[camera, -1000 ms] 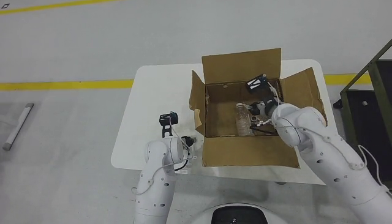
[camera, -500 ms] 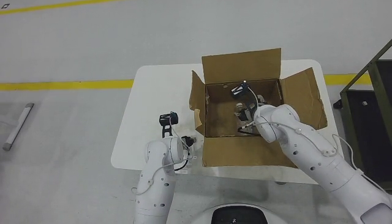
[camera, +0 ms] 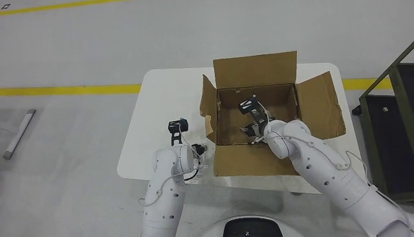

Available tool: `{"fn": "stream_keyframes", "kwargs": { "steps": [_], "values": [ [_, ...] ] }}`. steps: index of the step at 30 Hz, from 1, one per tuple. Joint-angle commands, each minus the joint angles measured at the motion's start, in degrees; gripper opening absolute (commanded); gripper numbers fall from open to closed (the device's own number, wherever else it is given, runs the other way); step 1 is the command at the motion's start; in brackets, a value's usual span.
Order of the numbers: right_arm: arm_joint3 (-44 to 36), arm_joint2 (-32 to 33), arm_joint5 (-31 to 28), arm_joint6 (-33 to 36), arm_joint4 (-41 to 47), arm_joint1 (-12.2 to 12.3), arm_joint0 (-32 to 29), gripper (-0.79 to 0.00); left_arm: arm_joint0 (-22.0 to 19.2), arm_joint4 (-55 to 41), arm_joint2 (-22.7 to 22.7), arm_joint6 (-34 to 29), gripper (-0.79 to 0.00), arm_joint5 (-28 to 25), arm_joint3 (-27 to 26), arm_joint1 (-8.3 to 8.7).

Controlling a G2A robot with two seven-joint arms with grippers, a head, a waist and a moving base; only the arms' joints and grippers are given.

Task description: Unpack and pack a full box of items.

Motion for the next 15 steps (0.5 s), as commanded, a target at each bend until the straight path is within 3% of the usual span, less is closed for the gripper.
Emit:
{"fn": "stream_keyframes", "kwargs": {
  "steps": [1, 15],
  "values": [
    [2.2, -0.7, 0.4, -0.5, 0.7, -0.6, 0.7, 0.000, 0.0, 0.0, 0.0, 0.0, 0.000, 0.0, 0.0, 0.00],
    [13.3, -4.0, -1.0, -2.9, 5.3, -4.1, 4.7, 0.000, 0.0, 0.0, 0.0, 0.0, 0.000, 0.0, 0.0, 0.00]
  ]
}}
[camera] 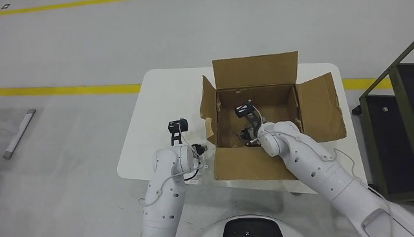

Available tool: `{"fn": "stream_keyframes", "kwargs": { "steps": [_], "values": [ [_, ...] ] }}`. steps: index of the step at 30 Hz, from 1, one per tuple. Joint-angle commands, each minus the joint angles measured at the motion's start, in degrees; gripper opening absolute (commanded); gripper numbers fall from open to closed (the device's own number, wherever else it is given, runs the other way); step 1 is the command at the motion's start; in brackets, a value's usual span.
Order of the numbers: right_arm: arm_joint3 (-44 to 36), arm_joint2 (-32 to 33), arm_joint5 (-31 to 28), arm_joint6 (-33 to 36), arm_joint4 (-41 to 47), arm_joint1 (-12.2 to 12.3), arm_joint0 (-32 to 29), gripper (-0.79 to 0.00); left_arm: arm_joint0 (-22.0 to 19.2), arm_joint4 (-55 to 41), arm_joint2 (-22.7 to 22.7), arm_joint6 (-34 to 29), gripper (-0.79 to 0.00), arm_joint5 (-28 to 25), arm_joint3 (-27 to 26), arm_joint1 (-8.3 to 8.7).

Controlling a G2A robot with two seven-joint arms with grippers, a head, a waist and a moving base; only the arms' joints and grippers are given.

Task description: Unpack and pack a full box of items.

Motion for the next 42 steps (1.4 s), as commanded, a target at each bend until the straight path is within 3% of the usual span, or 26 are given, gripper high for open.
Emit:
{"fn": "stream_keyframes", "kwargs": {
  "steps": [1, 11, 13, 14, 15, 18, 19, 27, 32, 42],
  "values": [
    [1.0, -0.5, -0.2, 0.0, 0.1, -0.4, 0.7, 0.000, 0.0, 0.0, 0.0, 0.0, 0.000, 0.0, 0.0, 0.00],
    [6.3, -2.1, -1.7, 3.3, 1.4, -2.5, 4.1, 0.000, 0.0, 0.0, 0.0, 0.0, 0.000, 0.0, 0.0, 0.00],
    [7.3, -2.4, -2.0, 4.0, 1.6, -2.9, 4.7, -0.034, 0.0, 0.0, 0.0, 0.0, 0.000, 0.0, 0.0, 0.00],
    [7.8, -2.5, -2.1, 3.9, 1.7, -3.0, 4.9, -0.145, 0.0, 0.0, 0.0, 0.0, 0.000, 0.0, 0.0, 0.00],
    [8.3, -2.5, -1.9, 3.8, 1.7, -3.2, 5.1, -0.406, 0.0, 0.0, 0.0, 0.0, 0.000, 0.0, 0.0, 0.00],
    [9.4, -2.0, -2.2, 3.3, 3.3, -3.6, 5.4, -0.631, 0.0, 0.0, 0.0, 0.0, 0.000, 0.0, 0.0, 0.00],
    [9.7, -2.0, -2.3, 3.2, 3.0, -3.7, 5.6, -0.785, 0.0, 0.0, 0.0, 0.0, 0.000, 0.0, 0.0, 0.00],
    [5.5, 2.2, -4.4, 0.3, 4.9, -3.0, 4.1, -0.785, 0.0, 0.0, 0.0, 0.0, 0.000, 0.0, 0.0, 0.00],
    [-3.6, 8.0, -4.2, -0.1, 4.3, -1.0, 0.3, -0.785, 0.0, 0.0, 0.0, 0.0, 0.000, 0.0, 0.0, 0.00],
    [-41.8, 31.6, -1.2, 1.7, -2.7, 4.6, -18.9, -0.785, 0.0, 0.0, 0.0, 0.0, 0.000, 0.0, 0.0, 0.00]
  ]
}}
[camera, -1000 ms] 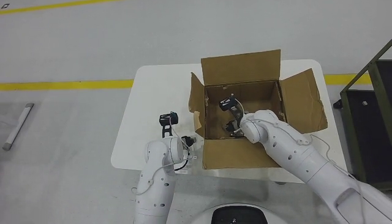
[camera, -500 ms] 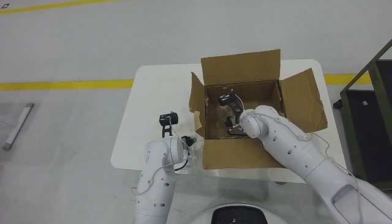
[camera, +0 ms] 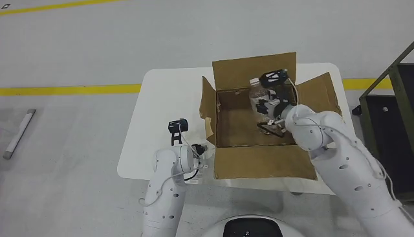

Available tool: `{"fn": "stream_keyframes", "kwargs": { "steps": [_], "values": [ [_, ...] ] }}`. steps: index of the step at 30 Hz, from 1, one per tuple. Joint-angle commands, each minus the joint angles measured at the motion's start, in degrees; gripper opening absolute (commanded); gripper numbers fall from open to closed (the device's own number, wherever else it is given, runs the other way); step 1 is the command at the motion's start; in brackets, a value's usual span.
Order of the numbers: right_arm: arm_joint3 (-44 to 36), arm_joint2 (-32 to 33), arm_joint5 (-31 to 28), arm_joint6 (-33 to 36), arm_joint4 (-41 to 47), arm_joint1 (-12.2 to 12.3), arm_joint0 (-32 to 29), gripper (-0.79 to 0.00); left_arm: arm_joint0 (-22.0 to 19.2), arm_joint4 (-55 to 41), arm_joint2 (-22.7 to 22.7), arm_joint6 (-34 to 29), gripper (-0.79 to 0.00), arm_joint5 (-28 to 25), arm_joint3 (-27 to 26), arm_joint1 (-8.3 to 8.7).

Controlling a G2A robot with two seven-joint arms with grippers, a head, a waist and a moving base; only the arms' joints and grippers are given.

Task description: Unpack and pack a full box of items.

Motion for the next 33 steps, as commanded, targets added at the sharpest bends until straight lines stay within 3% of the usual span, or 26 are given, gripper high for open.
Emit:
{"fn": "stream_keyframes", "kwargs": {
  "steps": [1, 4, 8, 12, 16, 22, 33],
  "values": [
    [-9.4, 6.8, 0.7, 0.1, -1.6, 0.9, -4.9, -0.785, 0.0, 0.0, 0.0, 0.0, 0.000, 0.0, 0.0, 0.00],
    [-19.4, 15.7, 2.2, 2.1, -5.4, 1.9, -11.7, -0.785, 0.0, 0.0, 0.0, 0.0, 0.000, 0.0, 0.0, 0.00],
    [-27.3, 26.7, 5.1, 9.9, -10.0, 2.7, -20.4, -0.785, 0.0, 0.0, 0.0, 0.0, 0.000, 0.0, 0.0, 0.00],
    [-29.8, 35.8, 7.4, 13.5, -8.2, 2.6, -29.7, -0.785, 0.0, 0.0, 0.0, 0.0, 0.000, 0.0, 0.0, 0.00],
    [-28.7, 40.9, 8.2, 14.0, -5.8, 2.2, -38.2, -0.785, 0.0, 0.0, 0.0, 0.0, 0.000, 0.0, 0.0, 0.00],
    [-24.0, 39.8, 6.9, 9.7, -1.3, 1.6, -44.2, -0.785, 0.0, 0.0, 0.0, 0.0, 0.000, 0.0, 0.0, 0.00],
    [-11.0, 27.9, 3.7, 8.4, -2.8, 1.5, -36.9, -0.785, 0.0, 0.0, 0.0, 0.0, 0.000, 0.0, 0.0, 0.00]
  ]
}}
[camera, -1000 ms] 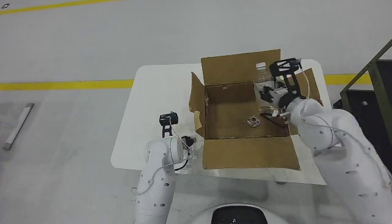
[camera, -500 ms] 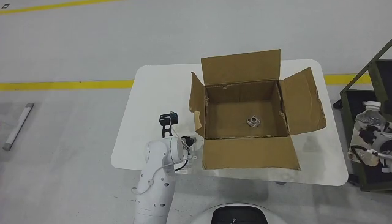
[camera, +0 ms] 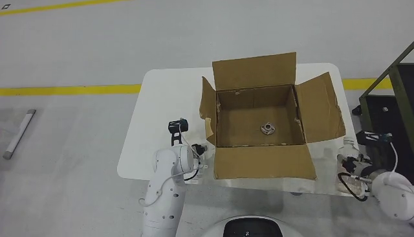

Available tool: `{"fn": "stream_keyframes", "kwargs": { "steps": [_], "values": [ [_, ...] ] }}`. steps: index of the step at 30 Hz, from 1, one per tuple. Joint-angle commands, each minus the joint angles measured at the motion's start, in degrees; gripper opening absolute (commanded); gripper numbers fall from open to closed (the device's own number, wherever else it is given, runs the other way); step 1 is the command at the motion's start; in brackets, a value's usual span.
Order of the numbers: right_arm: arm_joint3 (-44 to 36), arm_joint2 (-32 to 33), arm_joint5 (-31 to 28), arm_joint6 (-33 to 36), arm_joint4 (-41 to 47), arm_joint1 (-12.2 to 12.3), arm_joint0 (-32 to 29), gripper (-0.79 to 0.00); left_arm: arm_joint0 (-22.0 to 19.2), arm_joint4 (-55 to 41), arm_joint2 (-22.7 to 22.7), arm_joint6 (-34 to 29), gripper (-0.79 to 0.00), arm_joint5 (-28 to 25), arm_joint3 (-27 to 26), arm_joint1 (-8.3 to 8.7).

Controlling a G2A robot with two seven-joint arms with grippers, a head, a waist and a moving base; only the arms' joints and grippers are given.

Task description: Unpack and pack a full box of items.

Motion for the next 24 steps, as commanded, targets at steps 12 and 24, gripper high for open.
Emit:
{"fn": "stream_keyframes", "kwargs": {
  "steps": [12, 24],
  "values": [
    [10.8, -6.0, -1.9, 2.7, -2.9, 0.4, 9.1, -0.028, 0.0, 0.0, 0.0, 0.0, 0.000, 0.0, 0.0, 0.00],
    [0.5, 1.5, -0.1, 3.2, -0.9, 1.0, 7.3, 0.000, 0.0, 0.0, 0.0, 0.0, 0.000, 0.0, 0.0, 0.00]
  ]
}}
